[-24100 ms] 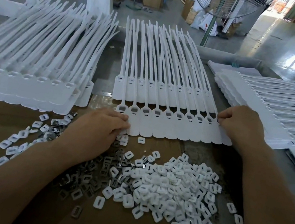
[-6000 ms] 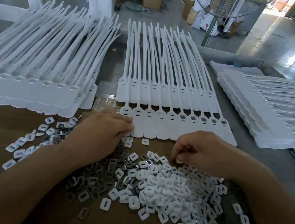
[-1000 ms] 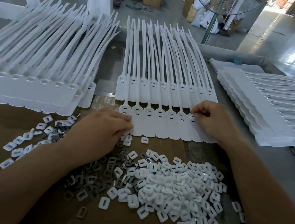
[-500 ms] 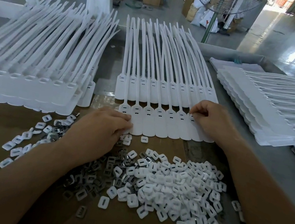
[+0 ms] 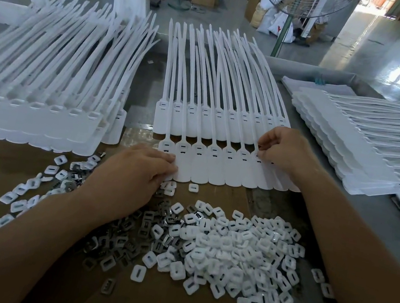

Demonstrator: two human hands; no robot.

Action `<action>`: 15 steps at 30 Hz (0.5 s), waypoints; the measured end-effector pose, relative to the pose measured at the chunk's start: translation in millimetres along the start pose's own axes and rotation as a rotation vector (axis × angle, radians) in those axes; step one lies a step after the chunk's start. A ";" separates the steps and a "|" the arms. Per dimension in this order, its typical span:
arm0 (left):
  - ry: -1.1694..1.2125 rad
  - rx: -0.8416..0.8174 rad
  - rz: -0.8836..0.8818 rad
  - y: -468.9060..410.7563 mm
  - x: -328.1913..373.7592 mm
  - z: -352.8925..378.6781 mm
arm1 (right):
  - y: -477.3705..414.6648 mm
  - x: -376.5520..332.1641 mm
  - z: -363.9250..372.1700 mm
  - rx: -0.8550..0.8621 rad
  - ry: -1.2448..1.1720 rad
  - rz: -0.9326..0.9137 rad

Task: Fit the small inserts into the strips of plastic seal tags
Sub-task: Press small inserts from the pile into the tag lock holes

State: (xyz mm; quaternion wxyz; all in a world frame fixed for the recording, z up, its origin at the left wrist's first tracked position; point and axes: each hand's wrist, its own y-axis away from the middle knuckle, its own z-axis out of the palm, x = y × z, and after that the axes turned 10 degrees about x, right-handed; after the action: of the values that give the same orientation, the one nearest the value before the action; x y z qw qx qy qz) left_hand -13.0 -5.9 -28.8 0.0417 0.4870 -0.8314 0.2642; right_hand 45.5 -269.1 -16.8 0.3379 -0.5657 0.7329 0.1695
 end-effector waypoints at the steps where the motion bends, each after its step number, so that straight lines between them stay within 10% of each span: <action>1: 0.002 -0.002 -0.001 -0.1 -0.1 0.3 | -1.1 -0.3 0.1 -0.008 0.002 0.011; 15: 0.008 0.010 -0.017 0.4 -2.0 1.7 | 19.0 -6.7 -23.4 -0.129 0.038 -0.130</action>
State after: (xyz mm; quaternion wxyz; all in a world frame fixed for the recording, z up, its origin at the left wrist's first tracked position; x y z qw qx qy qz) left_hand -11.9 -5.0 -31.0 0.0450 0.4932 -0.8258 0.2699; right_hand 21.3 -273.3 2.0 0.2973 -0.6356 0.6885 0.1834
